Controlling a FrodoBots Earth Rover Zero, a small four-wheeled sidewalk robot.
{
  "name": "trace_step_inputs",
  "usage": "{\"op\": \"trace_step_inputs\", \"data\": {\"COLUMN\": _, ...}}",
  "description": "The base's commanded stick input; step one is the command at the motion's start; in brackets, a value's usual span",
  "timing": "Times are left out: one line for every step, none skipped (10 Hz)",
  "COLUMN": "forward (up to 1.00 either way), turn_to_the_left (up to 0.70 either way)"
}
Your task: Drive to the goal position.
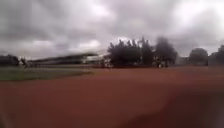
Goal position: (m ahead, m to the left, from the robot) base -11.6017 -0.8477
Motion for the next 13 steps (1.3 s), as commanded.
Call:
{"op": "trace_step_inputs", "data": {"forward": 0.7, "turn_to_the_left": 0.0}}
{"op": "trace_step_inputs", "data": {"forward": 0.7, "turn_to_the_left": 0.0}}
{"op": "trace_step_inputs", "data": {"forward": 0.7, "turn_to_the_left": 0.0}}
{"op": "trace_step_inputs", "data": {"forward": 0.7, "turn_to_the_left": 0.0}}
{"op": "trace_step_inputs", "data": {"forward": 0.7, "turn_to_the_left": 0.0}}
{"op": "trace_step_inputs", "data": {"forward": 0.7, "turn_to_the_left": 0.0}}
{"op": "trace_step_inputs", "data": {"forward": 0.7, "turn_to_the_left": 0.0}}
{"op": "trace_step_inputs", "data": {"forward": 0.7, "turn_to_the_left": 0.0}}
{"op": "trace_step_inputs", "data": {"forward": 0.7, "turn_to_the_left": 0.0}}
{"op": "trace_step_inputs", "data": {"forward": 0.7, "turn_to_the_left": 0.0}}
{"op": "trace_step_inputs", "data": {"forward": 0.7, "turn_to_the_left": 0.0}}
{"op": "trace_step_inputs", "data": {"forward": 0.7, "turn_to_the_left": 0.0}}
{"op": "trace_step_inputs", "data": {"forward": 0.7, "turn_to_the_left": 0.0}}
